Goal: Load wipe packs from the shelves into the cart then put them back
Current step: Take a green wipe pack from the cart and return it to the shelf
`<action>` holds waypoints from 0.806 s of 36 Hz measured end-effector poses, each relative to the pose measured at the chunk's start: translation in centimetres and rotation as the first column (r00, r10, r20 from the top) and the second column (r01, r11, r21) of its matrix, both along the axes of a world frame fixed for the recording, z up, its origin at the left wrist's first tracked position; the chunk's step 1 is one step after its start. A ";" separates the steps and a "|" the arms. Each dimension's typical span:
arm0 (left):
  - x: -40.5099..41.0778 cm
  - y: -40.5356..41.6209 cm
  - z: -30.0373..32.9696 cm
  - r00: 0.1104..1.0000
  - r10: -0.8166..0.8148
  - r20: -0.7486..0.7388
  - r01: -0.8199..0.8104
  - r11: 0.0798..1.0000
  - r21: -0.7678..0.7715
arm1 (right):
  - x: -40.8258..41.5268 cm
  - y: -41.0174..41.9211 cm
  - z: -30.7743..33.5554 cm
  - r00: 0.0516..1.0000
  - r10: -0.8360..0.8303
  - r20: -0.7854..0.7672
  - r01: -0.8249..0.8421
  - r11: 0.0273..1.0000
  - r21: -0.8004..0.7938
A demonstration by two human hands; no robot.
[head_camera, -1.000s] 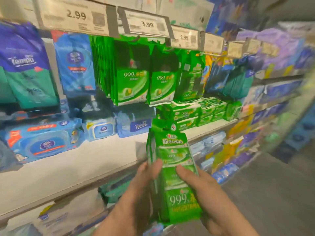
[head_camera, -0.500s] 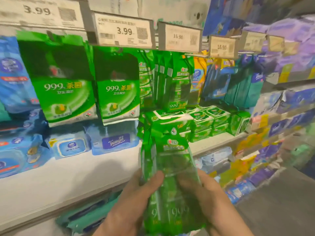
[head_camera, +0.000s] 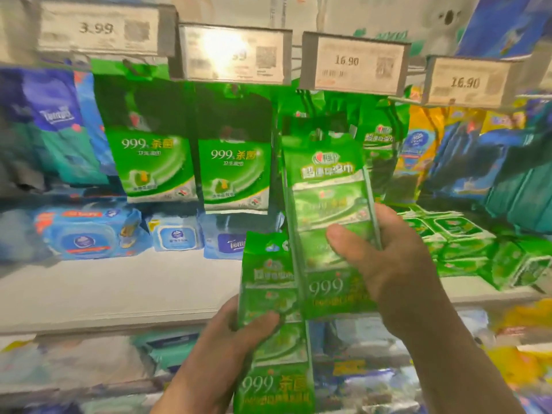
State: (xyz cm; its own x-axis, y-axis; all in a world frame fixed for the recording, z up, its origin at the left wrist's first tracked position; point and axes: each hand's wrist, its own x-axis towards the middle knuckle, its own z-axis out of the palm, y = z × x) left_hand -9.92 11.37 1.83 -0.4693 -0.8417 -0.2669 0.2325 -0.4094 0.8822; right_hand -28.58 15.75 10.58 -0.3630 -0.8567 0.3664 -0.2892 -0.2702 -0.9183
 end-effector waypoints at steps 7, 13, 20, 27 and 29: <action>0.2 -0.8 -0.1 1.000 0.001 0.023 -0.001 1.000 0.025 | 1.5 -1.3 1.9 0.999 -0.030 0.028 0.035 0.977 -0.211; 0.4 -1.8 -0.6 0.998 -0.058 0.029 0.058 0.998 0.004 | 1.6 -3.4 2.7 0.991 -0.088 0.096 0.106 0.974 -0.199; 0.6 -2.4 -1.8 0.995 -0.090 -0.050 0.092 0.995 0.040 | 1.5 -4.7 1.7 0.980 -0.163 0.118 0.177 0.977 -0.120; 0.5 -2.7 -1.6 0.993 -0.092 -0.070 0.094 0.995 0.016 | 0.7 -5.2 -0.7 0.973 -0.206 0.102 0.210 0.977 -0.039; 0.4 -2.7 -1.5 0.994 -0.077 -0.076 0.078 0.997 0.008 | 0.4 -5.4 -1.8 0.968 -0.235 0.091 0.234 0.972 0.028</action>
